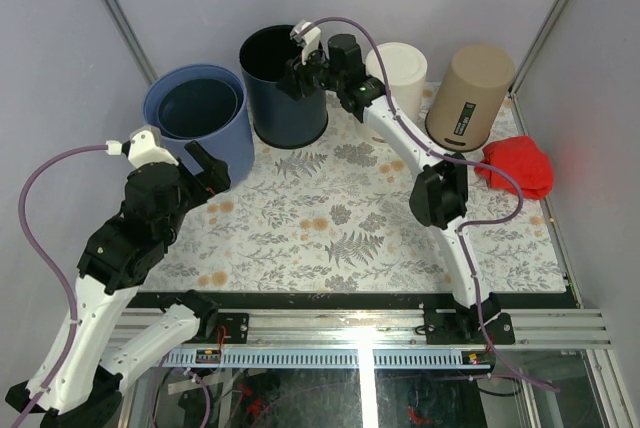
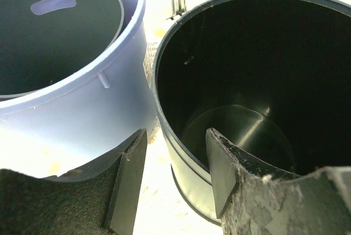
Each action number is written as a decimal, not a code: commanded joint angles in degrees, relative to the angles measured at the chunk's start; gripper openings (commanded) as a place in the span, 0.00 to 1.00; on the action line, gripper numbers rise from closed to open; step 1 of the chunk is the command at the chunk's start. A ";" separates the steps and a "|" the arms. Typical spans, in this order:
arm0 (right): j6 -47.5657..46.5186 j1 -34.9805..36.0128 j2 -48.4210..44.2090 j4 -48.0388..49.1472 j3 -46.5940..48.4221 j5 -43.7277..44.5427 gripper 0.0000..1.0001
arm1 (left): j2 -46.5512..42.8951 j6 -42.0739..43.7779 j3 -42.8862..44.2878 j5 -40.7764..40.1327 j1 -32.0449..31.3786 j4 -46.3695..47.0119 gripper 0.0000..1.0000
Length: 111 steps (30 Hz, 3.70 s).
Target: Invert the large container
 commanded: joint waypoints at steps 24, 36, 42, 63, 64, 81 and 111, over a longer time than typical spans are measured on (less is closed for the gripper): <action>-7.87 6.60 0.51 -6.51 2.58 -2.57 0.30 | -1.67 -0.04 -1.61 -2.27 0.35 -0.85 1.00; -6.20 7.30 1.56 -7.30 0.74 -5.31 0.24 | -2.45 -0.86 -2.08 -2.66 0.35 -1.77 1.00; -7.50 8.61 -1.02 -8.86 -1.60 -5.42 0.05 | -2.00 -0.59 -2.55 -2.50 0.35 -1.10 1.00; -1.82 10.08 -16.58 -16.73 -6.88 -1.68 0.00 | -1.63 1.08 -1.65 0.80 0.35 3.21 1.00; -1.89 10.17 -17.60 -17.37 -7.84 -1.22 0.00 | -1.59 1.35 -1.76 1.00 0.35 3.50 1.00; -2.31 13.32 -13.37 -26.39 -3.80 -0.93 0.26 | -3.82 1.35 -4.21 2.42 0.35 4.63 1.00; 0.04 14.45 -11.92 -24.68 -6.61 -0.11 0.00 | -6.55 0.53 -3.28 0.60 0.37 0.83 1.00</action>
